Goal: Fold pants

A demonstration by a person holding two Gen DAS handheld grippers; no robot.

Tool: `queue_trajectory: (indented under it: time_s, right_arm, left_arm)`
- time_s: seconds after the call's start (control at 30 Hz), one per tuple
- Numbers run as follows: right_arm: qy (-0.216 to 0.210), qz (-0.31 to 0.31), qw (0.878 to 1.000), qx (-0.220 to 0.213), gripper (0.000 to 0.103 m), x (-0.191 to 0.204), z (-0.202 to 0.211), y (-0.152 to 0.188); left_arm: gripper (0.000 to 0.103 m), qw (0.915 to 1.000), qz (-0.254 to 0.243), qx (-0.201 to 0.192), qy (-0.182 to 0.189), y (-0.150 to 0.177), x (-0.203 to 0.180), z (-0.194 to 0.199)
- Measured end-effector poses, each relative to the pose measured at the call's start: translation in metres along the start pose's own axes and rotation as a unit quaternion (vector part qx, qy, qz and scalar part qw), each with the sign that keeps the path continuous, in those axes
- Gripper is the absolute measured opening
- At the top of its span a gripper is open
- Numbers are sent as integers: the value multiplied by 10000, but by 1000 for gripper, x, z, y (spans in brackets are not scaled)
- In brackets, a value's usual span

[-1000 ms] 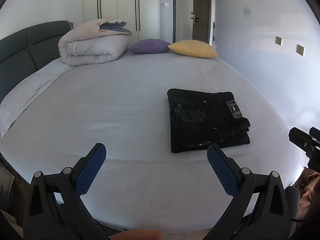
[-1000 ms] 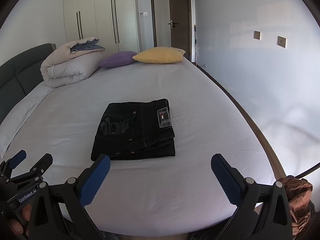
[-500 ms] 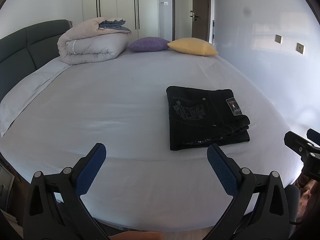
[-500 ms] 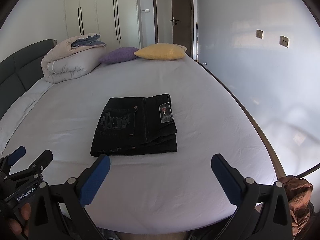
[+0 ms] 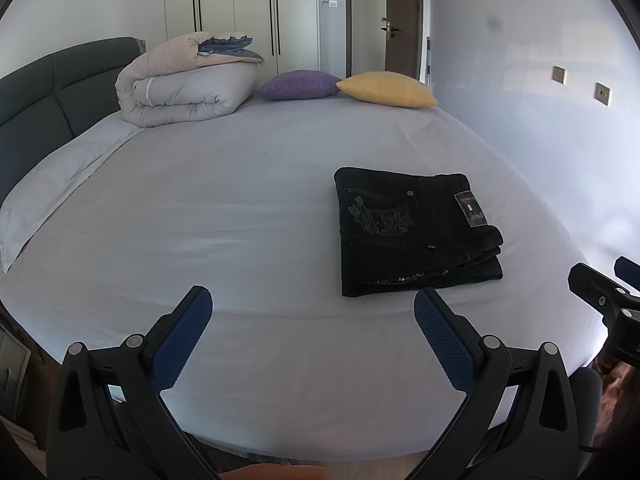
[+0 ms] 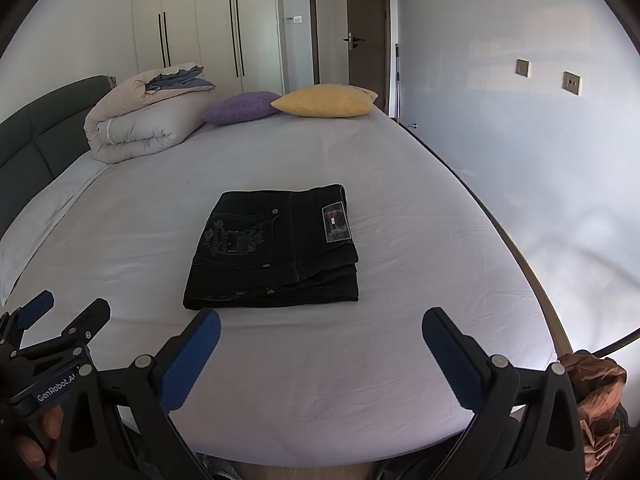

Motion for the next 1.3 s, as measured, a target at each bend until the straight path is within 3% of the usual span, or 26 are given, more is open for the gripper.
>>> queue_trajectory:
  time_s: [1.3]
  right_arm:
    - [-22,82,10000,37,103,4,-6,3]
  left_arm:
    - [103,10000,18,64,11,9,1,-2]
Point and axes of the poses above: each gripper's, at about its wrist camera, not at the fingertips, and z roughly against the way its jaws point, x to its left, y to its underside, the point moved 7 cm from there along -z, roughly the way its jaws point, and after that the axes turned 9 degrees about -z, right-handed, at the moved point
